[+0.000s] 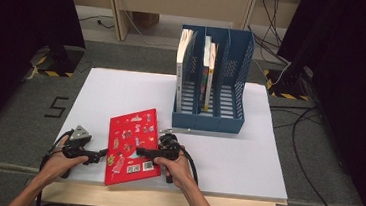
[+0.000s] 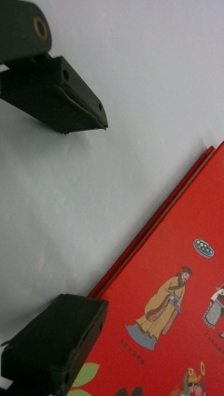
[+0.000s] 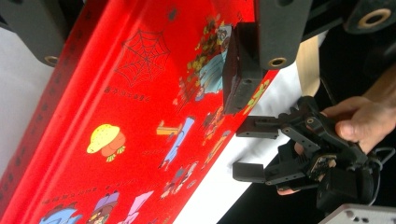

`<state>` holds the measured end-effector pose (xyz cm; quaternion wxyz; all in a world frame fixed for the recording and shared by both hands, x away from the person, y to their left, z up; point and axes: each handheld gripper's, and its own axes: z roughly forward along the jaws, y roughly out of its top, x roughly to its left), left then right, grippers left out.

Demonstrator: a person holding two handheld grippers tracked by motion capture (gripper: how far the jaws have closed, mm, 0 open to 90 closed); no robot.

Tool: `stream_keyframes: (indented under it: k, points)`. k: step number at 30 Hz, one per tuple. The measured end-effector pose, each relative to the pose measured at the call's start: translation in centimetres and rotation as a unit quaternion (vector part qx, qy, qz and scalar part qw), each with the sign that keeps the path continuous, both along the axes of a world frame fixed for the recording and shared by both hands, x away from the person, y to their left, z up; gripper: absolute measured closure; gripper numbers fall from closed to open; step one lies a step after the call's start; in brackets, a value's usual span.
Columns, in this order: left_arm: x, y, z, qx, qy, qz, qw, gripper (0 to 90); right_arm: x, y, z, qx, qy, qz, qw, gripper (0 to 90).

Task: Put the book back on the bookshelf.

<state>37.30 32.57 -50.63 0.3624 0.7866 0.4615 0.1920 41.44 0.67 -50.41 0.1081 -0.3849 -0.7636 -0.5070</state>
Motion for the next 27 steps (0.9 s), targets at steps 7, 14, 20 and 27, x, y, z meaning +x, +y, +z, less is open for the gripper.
stream_keyframes:
  k: [7, 14, 20, 27]
  points:
    - [0.1, 0.9, 0.1, -0.031, 0.004, 0.001, 0.9995, 15.2, -0.4, -0.2, 1.0, 0.013, -0.064, 0.006, 0.9978, 50.0]
    - [0.1, 0.9, 0.3, -0.045, 0.000, 0.018, 0.9988, 14.9, -1.3, 0.2, 2.8, 0.023, -0.139, 0.018, 0.9898, 55.8]
    - [-0.1, 1.2, 0.8, -0.066, 0.007, 0.020, 0.9976, 16.9, -1.5, -0.2, 3.1, 0.086, -0.103, 0.007, 0.9909, 66.5]
    - [-0.4, 0.4, 1.0, -0.059, 0.004, 0.019, 0.9981, 24.6, -1.5, -0.3, 3.5, 0.082, -0.109, 0.021, 0.9904, 66.6]
